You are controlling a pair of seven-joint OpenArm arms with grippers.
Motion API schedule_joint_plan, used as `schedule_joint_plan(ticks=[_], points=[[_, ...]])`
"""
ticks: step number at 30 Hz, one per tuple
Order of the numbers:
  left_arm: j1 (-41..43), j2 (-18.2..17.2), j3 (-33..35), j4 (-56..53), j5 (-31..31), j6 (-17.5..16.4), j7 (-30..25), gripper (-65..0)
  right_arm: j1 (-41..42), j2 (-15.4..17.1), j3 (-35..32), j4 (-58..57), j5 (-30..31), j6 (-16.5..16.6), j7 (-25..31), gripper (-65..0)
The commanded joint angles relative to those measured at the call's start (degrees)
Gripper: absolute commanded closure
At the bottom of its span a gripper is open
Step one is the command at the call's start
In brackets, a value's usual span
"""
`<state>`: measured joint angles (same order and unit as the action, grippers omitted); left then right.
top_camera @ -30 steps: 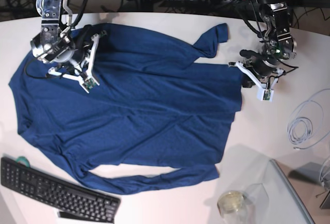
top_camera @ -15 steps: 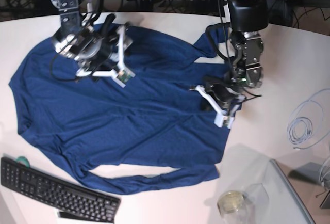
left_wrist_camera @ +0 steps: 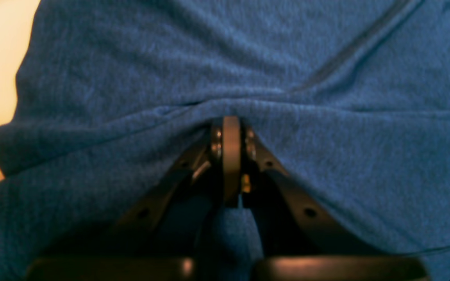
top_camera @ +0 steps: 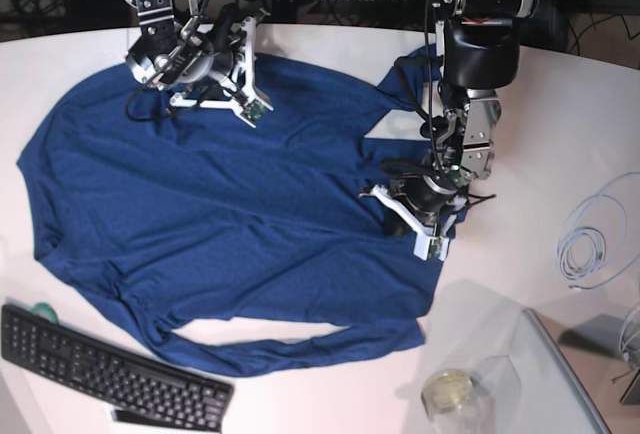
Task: Layout the t-shirt on the table in an organized manner, then fold the t-shirt properly
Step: 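Grasp the shirt body with both grippers near its middle, then drag the shirt with the left gripper toward the cable coil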
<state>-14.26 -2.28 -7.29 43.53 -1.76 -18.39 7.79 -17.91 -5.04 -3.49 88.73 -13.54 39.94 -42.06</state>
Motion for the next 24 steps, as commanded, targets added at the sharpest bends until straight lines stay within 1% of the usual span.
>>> schedule_joint_plan(ticks=[1,6,12,16,18,19,20,22,24], points=[[-1.2,-0.2,0.0,-0.6,1.1,1.2,2.1,0.0,-1.2,0.0,-0.3,0.5,0.0,0.1,-0.5,-5.0],[-3.2,-0.2,0.0,-2.2,1.1,1.2,2.1,0.0,-3.5,0.0,-0.2,1.0,0.0,0.1,-0.5,-5.0],[-5.3,-0.2,-0.1,-2.1,0.6,1.2,2.2,0.0,-5.0,0.1,-0.2,4.5,0.0,0.1,-1.7,-5.0],[-6.9,0.0,-0.5,-1.5,0.5,1.2,2.5,0.0,-4.7,0.9,-0.2,9.2,0.0,0.1,-3.5,-5.0],[-6.4,0.0,-0.5,2.0,-0.2,1.2,2.6,0.0,-3.8,0.9,-0.2,13.1,0.0,0.1,-3.9,-5.0],[-5.7,0.0,-0.5,4.1,-1.5,1.2,3.3,0.0,-3.3,0.9,-0.2,15.0,0.0,0.1,-5.0,-5.3],[-4.8,-0.2,-0.5,6.7,-3.6,1.2,5.4,0.0,-2.5,0.9,-0.2,17.0,0.0,0.1,-6.7,-5.3],[-3.6,-2.2,-0.6,12.6,-8.5,1.2,10.3,0.0,-0.3,0.9,-0.1,19.8,0.0,0.1,-9.6,-5.3],[-1.7,-4.0,-0.6,18.1,-13.3,1.2,13.4,0.0,1.5,0.9,0.2,20.2,0.0,0.1,-10.1,-5.3]])
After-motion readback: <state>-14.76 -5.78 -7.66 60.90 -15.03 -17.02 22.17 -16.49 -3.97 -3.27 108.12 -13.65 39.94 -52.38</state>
